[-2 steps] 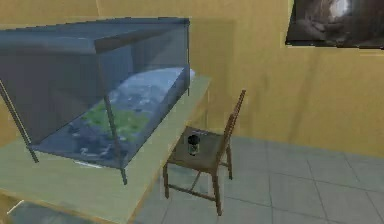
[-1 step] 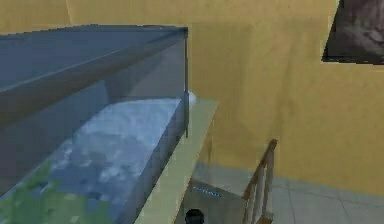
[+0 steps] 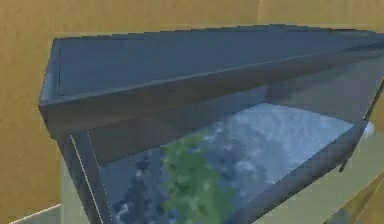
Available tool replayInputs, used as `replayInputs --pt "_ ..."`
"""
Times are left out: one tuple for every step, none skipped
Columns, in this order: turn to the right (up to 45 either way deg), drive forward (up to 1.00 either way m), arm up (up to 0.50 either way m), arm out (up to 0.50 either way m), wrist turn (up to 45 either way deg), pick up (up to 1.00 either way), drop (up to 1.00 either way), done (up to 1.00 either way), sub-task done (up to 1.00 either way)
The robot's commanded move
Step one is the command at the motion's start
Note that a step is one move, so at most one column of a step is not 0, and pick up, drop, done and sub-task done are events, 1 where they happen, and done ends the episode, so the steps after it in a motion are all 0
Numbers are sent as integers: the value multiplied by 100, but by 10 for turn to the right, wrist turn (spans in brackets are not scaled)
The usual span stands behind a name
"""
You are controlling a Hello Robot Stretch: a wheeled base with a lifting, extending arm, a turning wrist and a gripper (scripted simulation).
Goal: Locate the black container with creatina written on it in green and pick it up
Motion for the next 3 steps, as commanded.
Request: replayInputs --pt "-390 0 0 0 0 0 0 0 0" --pt "0 0 50 0 0 0 0 0 0" --pt "0 0 6 0 0 0 0 0 0"
